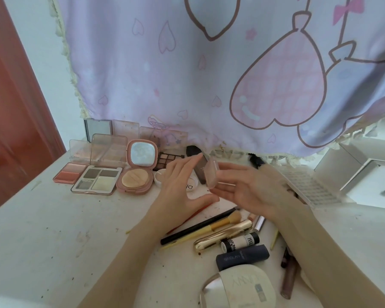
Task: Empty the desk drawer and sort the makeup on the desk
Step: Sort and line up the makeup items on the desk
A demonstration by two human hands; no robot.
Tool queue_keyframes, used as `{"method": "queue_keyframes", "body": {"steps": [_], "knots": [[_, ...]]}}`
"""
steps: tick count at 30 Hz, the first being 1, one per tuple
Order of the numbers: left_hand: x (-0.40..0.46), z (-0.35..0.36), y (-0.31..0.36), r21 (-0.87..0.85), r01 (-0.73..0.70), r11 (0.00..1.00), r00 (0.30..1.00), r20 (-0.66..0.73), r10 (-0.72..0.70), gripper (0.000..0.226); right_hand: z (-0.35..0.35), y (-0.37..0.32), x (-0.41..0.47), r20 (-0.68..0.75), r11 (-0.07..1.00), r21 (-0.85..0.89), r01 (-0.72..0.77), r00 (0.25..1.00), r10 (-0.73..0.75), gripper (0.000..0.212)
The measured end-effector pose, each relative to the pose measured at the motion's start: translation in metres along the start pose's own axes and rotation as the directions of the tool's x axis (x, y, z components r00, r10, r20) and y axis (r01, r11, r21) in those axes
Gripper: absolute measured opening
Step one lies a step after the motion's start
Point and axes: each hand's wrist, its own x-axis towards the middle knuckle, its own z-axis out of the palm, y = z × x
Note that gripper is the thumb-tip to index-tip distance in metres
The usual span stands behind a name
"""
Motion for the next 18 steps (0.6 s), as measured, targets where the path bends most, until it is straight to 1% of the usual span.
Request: {"method": "queue_keyframes", "body": {"steps": [1,3,6,8,10,12,14,16,18], "knots": [[0.001,-0.001,0.003,-0.015,-0.023,1.000,1.000,-0.006,0.023,0.070,0.002,0.002,-0.004,0.038,1.000,-0.009,-0.010,0.999,0.010,0.043],[0.000,-0.006,0.009,-0.024,-0.039,0.999,0.999,-0.020,0.039,0.059,0.004,0.007,-0.008,0.060,1.000,0.001,-0.019,0.998,0.019,0.040],[-0.007,-0.020,0.020,-0.037,0.011,0.999,1.000,0.000,-0.011,0.052,0.008,0.013,-0.012,0.069,0.998,0.055,-0.017,0.998,0.013,0.031],[-0.013,-0.033,0.026,-0.014,0.035,0.999,0.999,0.032,-0.035,0.051,0.014,0.018,-0.014,0.107,0.997,0.069,-0.029,0.994,0.022,0.031],[-0.019,-0.048,0.029,0.016,0.070,0.997,0.993,0.094,-0.071,0.051,0.023,0.022,-0.016,0.137,0.997,0.057,-0.051,0.990,0.043,0.035],[-0.023,-0.066,0.030,0.010,0.147,0.989,0.976,0.158,-0.146,0.050,0.035,0.024,-0.016,0.145,0.996,0.051,-0.074,0.987,0.066,0.038],[-0.027,-0.087,0.026,-0.067,0.236,0.969,0.960,0.171,-0.222,0.042,0.050,0.026,-0.014,0.132,0.992,0.070,-0.105,0.987,0.095,0.035],[-0.033,-0.110,0.021,-0.173,0.310,0.935,0.946,0.150,-0.286,0.035,0.067,0.030,-0.009,0.105,0.987,0.085,-0.134,0.987,0.125,0.034],[-0.041,-0.131,0.015,-0.256,0.341,0.904,0.940,0.114,-0.322,0.031,0.087,0.033,-0.001,0.069,0.989,0.046,-0.141,0.988,0.137,0.033]]}}
